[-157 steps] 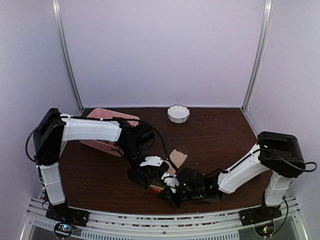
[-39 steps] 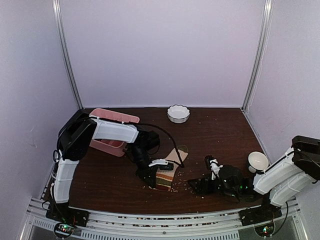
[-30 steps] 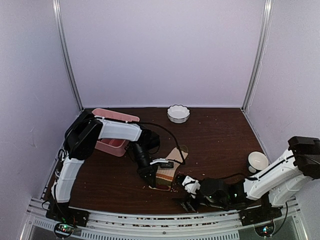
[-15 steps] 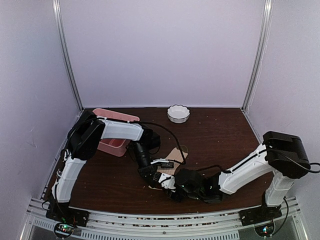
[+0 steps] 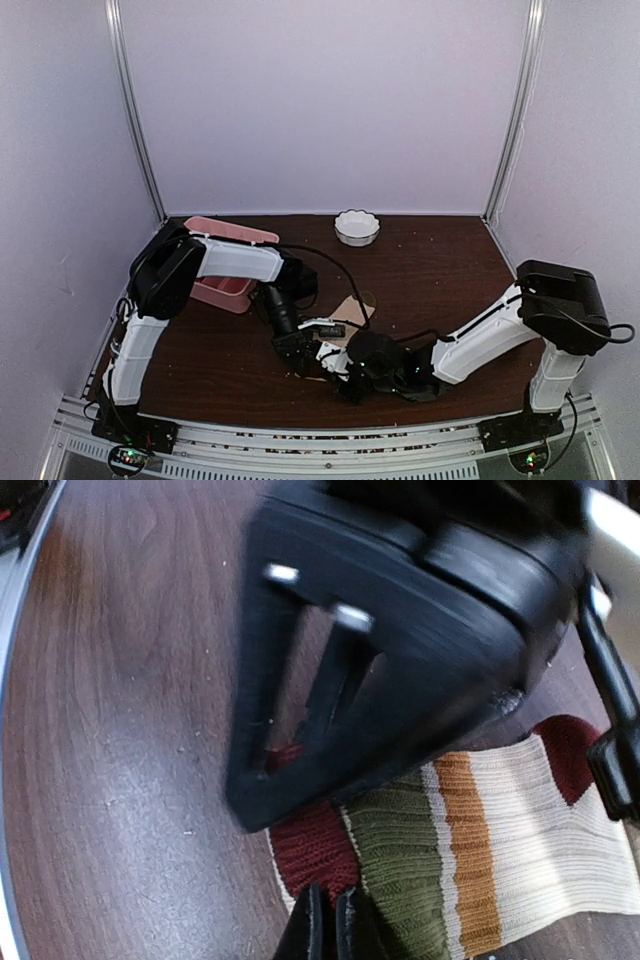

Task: Roll the socks
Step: Roll the sock at the center of the board.

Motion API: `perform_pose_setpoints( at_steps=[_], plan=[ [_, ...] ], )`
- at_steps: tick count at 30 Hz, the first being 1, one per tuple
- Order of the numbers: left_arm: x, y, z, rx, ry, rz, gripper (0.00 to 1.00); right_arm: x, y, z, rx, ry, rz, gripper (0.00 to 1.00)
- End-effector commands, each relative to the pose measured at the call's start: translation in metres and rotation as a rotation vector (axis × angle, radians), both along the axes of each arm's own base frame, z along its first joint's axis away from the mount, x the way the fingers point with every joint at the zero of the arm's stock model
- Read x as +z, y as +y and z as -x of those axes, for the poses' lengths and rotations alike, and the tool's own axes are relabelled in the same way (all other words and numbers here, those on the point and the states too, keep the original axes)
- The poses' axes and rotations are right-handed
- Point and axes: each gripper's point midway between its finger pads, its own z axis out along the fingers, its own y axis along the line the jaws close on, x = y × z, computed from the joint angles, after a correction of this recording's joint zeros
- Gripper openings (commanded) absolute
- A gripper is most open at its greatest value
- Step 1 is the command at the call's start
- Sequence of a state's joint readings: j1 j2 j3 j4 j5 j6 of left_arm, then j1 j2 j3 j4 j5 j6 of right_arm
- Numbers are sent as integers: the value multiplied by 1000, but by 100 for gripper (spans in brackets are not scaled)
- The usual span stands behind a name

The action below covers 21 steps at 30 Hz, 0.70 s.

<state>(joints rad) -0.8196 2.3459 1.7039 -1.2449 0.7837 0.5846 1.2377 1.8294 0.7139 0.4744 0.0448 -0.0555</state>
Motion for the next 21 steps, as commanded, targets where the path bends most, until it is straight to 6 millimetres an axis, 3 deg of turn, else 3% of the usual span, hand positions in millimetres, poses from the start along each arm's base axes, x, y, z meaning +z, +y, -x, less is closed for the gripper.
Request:
perform_pose_setpoints(
  at_steps=[1,8,12,21],
  plan=[
    [-6,12,-17,-51,-233,62,32,-22,-11,4,-39,225,-19,0],
    [31,13,-30,-60,-566,299,50,-51,-29,9,-119,513,-23,0],
    [43,10,-26,-69,-605,378,60,-63,-34,15,-151,593,-4,0],
    [45,4,13,-284,-721,467,53,-97,-65,13,-316,742,46,0]
  ],
)
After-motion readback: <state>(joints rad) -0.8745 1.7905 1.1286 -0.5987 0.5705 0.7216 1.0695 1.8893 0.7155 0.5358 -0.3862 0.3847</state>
